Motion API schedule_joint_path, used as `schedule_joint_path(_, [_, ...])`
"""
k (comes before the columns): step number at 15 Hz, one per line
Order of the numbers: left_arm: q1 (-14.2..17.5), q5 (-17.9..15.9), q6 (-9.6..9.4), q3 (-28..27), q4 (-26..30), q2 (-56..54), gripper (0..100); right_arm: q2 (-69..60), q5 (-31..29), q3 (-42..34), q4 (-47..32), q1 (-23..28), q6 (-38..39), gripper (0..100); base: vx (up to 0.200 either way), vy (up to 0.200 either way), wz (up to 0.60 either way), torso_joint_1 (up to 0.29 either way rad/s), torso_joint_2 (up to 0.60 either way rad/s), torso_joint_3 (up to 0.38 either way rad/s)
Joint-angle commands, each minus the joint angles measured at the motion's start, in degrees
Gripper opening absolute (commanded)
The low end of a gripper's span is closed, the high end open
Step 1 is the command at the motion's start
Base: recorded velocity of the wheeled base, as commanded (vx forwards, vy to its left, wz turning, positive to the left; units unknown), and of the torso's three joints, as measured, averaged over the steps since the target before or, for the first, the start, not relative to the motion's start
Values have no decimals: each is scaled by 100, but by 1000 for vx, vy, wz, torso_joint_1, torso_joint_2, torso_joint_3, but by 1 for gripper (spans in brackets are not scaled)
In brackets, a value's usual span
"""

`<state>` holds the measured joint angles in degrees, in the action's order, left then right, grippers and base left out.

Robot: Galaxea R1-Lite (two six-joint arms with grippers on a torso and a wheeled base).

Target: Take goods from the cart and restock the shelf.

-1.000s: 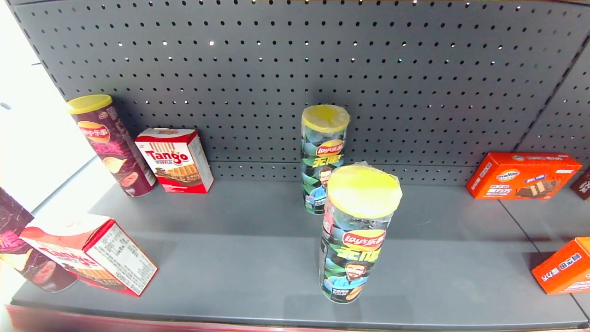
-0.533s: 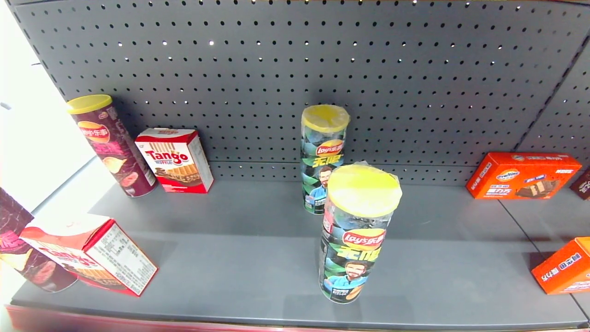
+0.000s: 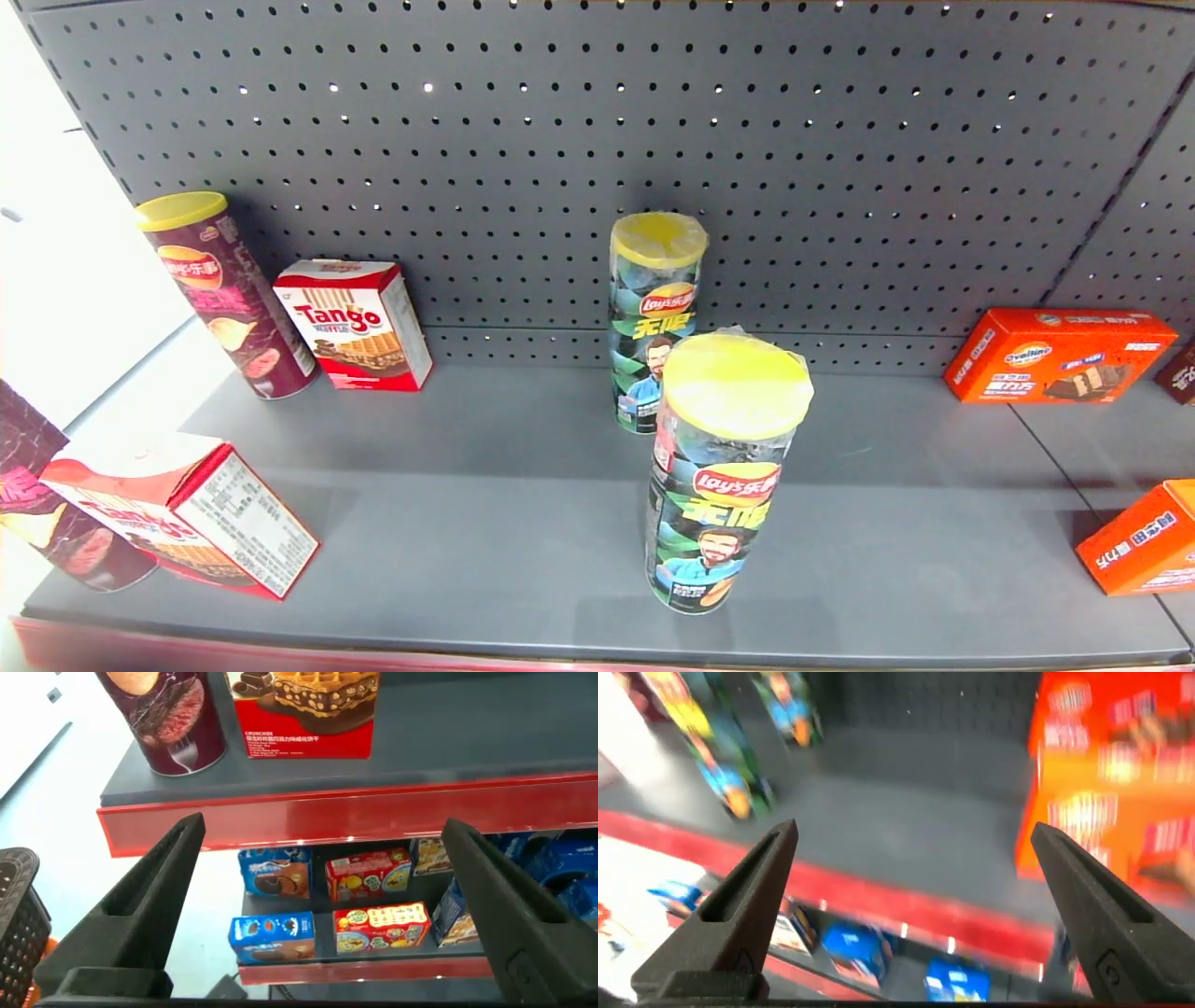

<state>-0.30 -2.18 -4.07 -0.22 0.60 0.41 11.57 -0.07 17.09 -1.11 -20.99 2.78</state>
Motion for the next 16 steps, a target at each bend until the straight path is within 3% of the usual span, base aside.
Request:
schedule_joint_path(1, [4,-2,3,4,-7,29,100,2332,350,1560,-109,-98,-304,100,0,0,0,0,0,0])
schedule_joint_path(4, [4,-10,-6,4,-7,29,100,3844,429,1807,225,-880,-849,100,0,0,0,0,0,0])
schedule_joint_path(10, [4,-2,3,4,-7,29,100,5646,16,1868,638,-1917,-955,100,0,0,0,0,0,0])
schedule_joint_path(16, [4,16,91,4,-7,29,100,6454,-634,2264,1016,-2155,-920,100,0,0,0,0,0,0])
